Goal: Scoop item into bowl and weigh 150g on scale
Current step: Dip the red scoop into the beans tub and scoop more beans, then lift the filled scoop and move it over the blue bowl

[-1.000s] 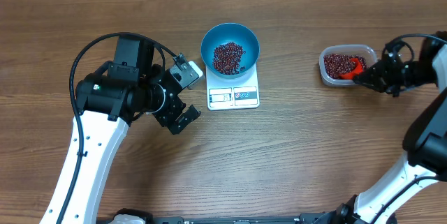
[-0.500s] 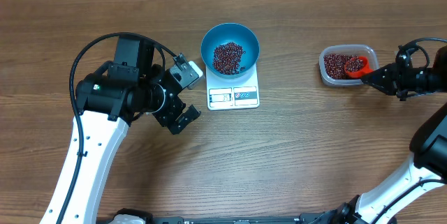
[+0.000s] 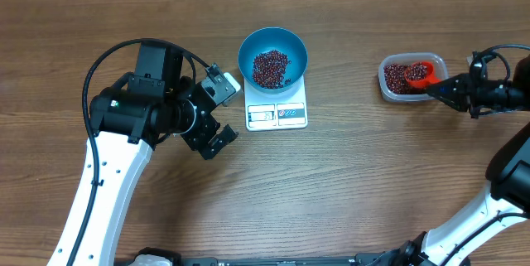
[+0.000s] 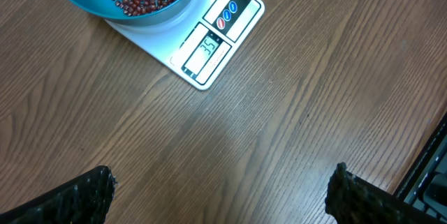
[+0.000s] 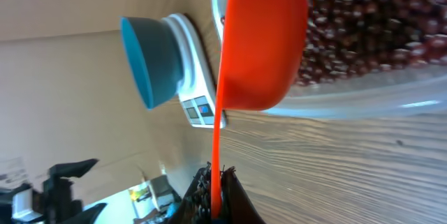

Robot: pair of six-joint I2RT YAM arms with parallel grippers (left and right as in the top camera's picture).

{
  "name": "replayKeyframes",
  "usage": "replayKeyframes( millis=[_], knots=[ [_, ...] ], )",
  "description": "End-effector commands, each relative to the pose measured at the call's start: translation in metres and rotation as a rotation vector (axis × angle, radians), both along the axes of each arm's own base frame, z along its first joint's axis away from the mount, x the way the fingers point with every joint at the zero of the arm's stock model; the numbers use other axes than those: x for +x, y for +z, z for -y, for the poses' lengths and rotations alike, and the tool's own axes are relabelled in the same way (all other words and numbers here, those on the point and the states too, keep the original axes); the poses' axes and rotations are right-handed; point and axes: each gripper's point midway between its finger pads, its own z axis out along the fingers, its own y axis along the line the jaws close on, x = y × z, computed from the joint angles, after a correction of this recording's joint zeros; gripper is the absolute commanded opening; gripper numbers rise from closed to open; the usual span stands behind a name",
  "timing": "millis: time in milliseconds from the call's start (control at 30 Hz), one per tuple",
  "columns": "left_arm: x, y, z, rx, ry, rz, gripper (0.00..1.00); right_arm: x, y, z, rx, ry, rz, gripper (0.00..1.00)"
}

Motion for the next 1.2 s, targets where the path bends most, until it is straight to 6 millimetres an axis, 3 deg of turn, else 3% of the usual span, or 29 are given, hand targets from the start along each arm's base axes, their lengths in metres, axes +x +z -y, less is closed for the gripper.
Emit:
replayKeyframes(
  millis=[0,200,467,667,833,1067,1133,1167],
  knots=[
    [-0.001,0.003,-0.002,-0.008,0.021,0.008,1.0,0.009,0.015,-0.007,0.082,-0.016,0.084,0.04],
    [-0.001,0.003,-0.002,-0.008,0.021,0.008,1.0,0.018,0.027,-0.025,0.148,-0.005,0.124,0.04],
    [-0.001,0.003,-0.002,-0.008,0.021,0.008,1.0,0.032,0.047,-0.085,0.253,0.103,0.194,0.04],
    [-0.001,0.003,-0.002,-0.008,0.021,0.008,1.0,0.034,0.057,-0.141,0.314,0.222,0.236,0.04],
    [-0.001,0.003,-0.002,-0.008,0.021,0.008,1.0,0.03,0.057,-0.18,0.322,0.32,0.247,0.04],
    [-0.001,0.003,-0.002,-0.008,0.021,0.008,1.0,0.034,0.054,-0.219,0.325,0.392,0.235,0.04],
    [-0.001,0.003,-0.002,-0.008,0.021,0.008,0.99,0.037,0.049,-0.228,0.302,0.408,0.222,0.04],
    [-0.001,0.003,-0.002,-0.008,0.021,0.008,1.0,0.041,0.036,-0.238,0.23,0.421,0.188,0.04]
  ],
)
